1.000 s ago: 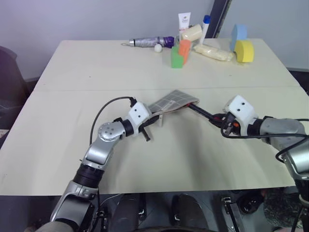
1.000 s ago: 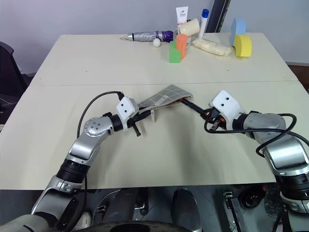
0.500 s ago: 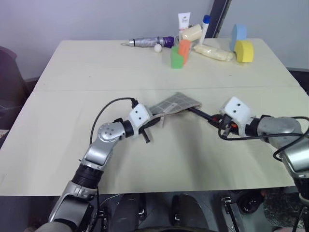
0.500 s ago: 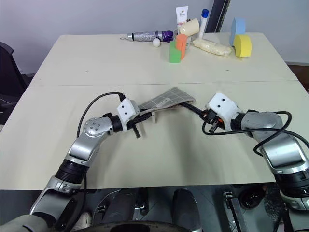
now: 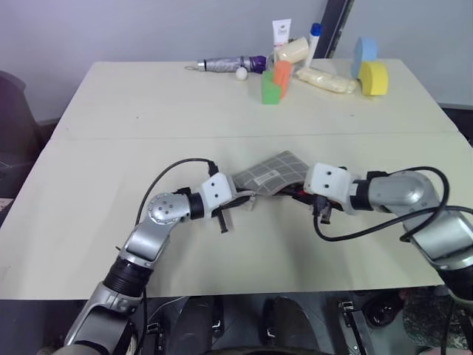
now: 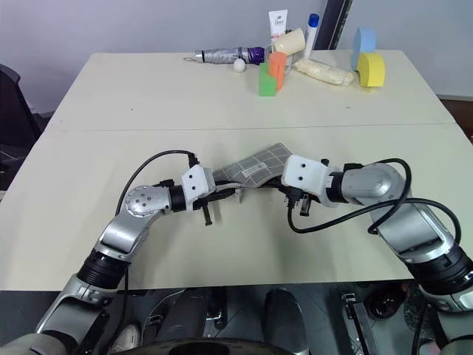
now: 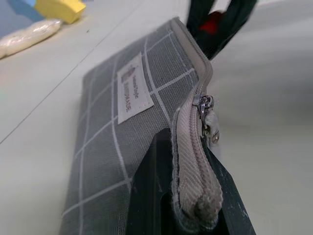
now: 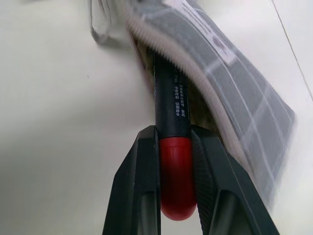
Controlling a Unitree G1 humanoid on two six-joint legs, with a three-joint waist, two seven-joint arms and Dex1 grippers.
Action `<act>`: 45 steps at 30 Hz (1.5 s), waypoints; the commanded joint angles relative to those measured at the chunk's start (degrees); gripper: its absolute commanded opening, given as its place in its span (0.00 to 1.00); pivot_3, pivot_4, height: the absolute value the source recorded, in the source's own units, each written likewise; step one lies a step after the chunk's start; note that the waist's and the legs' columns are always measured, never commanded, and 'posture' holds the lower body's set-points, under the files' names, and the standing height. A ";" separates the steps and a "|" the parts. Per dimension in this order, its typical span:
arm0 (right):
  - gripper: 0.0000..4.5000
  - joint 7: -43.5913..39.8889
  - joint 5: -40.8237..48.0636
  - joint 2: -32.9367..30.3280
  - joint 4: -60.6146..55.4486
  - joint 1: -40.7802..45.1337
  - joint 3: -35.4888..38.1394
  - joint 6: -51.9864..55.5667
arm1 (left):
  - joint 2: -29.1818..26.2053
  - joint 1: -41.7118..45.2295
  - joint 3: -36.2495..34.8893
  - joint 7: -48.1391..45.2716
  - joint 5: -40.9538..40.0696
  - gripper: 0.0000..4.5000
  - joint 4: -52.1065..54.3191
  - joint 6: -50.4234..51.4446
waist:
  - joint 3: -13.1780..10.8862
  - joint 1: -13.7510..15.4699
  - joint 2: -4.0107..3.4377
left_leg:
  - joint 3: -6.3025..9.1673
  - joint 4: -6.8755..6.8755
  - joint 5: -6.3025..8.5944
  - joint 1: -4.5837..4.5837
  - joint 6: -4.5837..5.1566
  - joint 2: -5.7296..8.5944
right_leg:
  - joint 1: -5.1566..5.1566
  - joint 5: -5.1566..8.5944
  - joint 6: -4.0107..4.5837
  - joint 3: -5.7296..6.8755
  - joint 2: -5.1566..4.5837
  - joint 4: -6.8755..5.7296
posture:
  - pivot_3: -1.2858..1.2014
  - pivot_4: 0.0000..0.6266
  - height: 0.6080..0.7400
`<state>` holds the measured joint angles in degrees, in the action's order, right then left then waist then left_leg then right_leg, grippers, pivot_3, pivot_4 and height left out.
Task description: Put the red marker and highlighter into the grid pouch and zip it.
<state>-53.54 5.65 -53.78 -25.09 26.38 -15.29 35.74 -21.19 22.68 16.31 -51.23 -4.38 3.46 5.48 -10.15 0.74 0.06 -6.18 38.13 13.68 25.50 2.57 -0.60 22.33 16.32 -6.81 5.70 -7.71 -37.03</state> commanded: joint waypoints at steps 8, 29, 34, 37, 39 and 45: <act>0.72 -1.80 1.40 1.01 -1.44 3.43 5.05 0.90 | 0.81 -0.69 0.16 -0.17 -1.93 0.00 3.87 0.87 | 0.00 0.05 0.00 | 0.00 0.01 0.00 0.00 0.00 0.01 | -0.01 0.00 0.00 0.01 0.01 0.00 | 0.52 0.24 1.00; 0.84 20.78 17.95 24.23 -3.16 1.46 13.13 19.54 | 18.40 7.77 -11.09 16.76 -14.79 0.00 -0.80 18.25 | 0.00 0.08 0.06 | 0.05 0.02 -0.04 0.00 -0.05 0.03 | -0.03 -0.01 -0.01 0.02 0.08 -0.08 | 0.52 0.24 1.00; 0.65 23.51 16.57 27.24 0.33 2.87 11.89 17.52 | 17.91 7.19 -10.85 16.63 -15.26 0.00 0.12 18.46 | 0.00 0.01 0.06 | 0.04 0.01 -0.04 0.03 -0.04 0.07 | -0.01 -0.01 -0.01 0.02 0.07 -0.07 | 0.52 0.24 1.00; 0.32 24.33 16.90 27.70 1.60 3.54 12.64 17.65 | 17.40 6.85 -11.22 16.85 -15.26 0.00 0.38 18.28 | 0.00 -0.08 0.06 | 0.03 0.01 -0.04 0.02 -0.04 0.06 | -0.01 0.00 -0.01 0.02 0.09 -0.07 | 0.52 0.24 1.00; 0.09 24.29 16.83 27.11 2.00 3.73 12.75 17.60 | 17.12 6.77 -11.38 16.94 -15.20 0.00 0.33 18.13 | 0.00 -0.05 0.06 | 0.03 0.01 -0.04 0.02 -0.04 0.06 | -0.01 0.00 -0.01 0.02 0.10 -0.07 | 0.52 0.24 1.00; 0.01 23.07 14.03 21.19 3.06 4.37 12.78 15.71 | 15.31 6.50 -11.18 16.63 -13.99 0.00 -0.10 16.74 | 0.00 -0.01 0.06 | 0.03 0.01 -0.03 0.03 -0.02 0.07 | -0.01 0.00 -0.01 0.02 0.08 -0.06 | 0.52 0.24 1.00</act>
<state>-30.10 21.35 -30.24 -22.08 29.33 -4.01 53.32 -5.25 29.00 5.80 -34.44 -18.19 1.50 24.27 -10.15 0.74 0.13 -6.15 38.14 13.65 25.53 2.55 -0.53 22.32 16.31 -6.82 5.72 -7.63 -37.09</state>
